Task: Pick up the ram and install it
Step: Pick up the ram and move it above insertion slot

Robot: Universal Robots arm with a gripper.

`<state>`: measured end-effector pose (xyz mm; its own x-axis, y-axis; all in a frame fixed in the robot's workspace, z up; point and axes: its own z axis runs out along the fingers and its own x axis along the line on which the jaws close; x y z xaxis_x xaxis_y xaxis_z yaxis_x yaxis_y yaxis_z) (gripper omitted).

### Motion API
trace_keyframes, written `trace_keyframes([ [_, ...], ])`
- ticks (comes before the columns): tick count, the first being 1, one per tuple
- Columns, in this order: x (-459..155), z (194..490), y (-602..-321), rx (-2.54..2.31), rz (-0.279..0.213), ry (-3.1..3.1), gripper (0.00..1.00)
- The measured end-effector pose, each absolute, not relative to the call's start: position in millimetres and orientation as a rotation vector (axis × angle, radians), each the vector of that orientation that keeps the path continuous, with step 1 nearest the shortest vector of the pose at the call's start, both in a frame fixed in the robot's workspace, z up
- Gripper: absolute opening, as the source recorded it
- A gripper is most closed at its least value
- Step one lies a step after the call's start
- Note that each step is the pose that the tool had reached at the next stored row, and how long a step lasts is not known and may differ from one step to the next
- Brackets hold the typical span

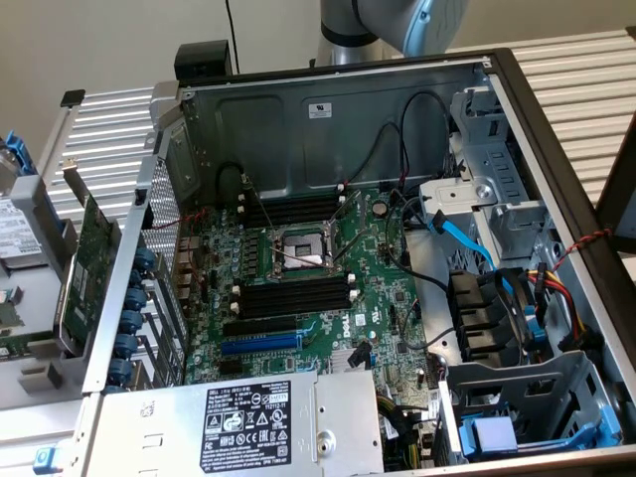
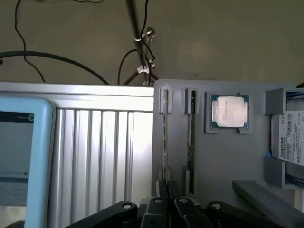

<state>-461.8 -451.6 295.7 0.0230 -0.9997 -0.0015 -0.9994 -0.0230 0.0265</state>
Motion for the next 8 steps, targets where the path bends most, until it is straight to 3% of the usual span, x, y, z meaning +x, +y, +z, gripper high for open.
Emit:
trace_keyframes([
  [8, -434.9, 332.2, -458.0, 2.231, -0.038, -2.18, 0.12],
])
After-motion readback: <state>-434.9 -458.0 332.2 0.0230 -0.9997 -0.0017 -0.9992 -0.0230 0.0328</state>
